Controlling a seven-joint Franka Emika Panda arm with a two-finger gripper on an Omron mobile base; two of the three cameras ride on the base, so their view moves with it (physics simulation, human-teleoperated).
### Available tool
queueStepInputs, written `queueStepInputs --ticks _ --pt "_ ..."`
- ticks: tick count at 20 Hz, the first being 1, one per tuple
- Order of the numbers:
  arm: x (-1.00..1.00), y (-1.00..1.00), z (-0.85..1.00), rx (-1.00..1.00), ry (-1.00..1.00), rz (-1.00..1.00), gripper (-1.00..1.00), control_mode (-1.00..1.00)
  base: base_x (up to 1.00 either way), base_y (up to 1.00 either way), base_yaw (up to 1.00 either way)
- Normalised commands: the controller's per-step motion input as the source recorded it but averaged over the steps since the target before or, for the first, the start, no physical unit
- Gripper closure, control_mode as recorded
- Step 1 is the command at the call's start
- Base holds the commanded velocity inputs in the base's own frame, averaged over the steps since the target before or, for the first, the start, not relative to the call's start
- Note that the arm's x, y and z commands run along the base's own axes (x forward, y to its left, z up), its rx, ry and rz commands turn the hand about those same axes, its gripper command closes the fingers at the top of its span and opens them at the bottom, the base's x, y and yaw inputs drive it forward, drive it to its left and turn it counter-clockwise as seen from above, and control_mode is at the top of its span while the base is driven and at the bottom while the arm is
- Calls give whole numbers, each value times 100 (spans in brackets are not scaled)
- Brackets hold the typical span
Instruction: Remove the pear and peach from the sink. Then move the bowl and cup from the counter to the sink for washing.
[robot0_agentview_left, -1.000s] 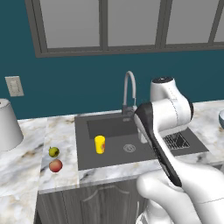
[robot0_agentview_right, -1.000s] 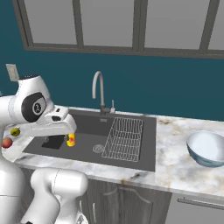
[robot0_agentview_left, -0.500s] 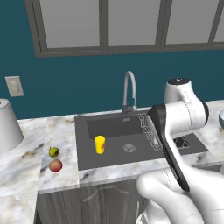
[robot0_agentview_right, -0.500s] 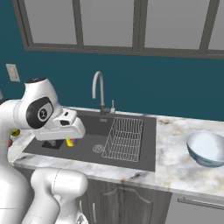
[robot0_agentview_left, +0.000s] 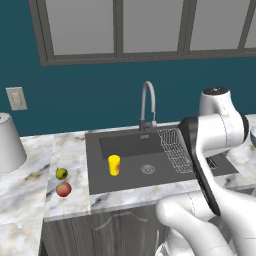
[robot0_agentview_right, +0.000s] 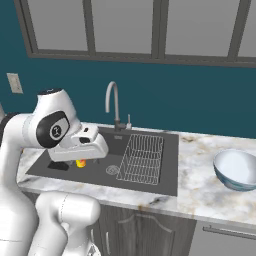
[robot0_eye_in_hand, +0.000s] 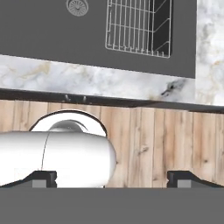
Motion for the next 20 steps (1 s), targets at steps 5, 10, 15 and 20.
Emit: queueStepInputs --ticks 5,10,15,20 --pt "-1 -31 3 -5 0 0 -100 -100 0 0 0" --pt "0 -31 3 -5 0 0 -100 -100 0 0 0" --pt "0 -32 4 -4 0 0 -100 -100 0 0 0" --pt "0 -35 3 -3 0 0 -100 -100 0 0 0"
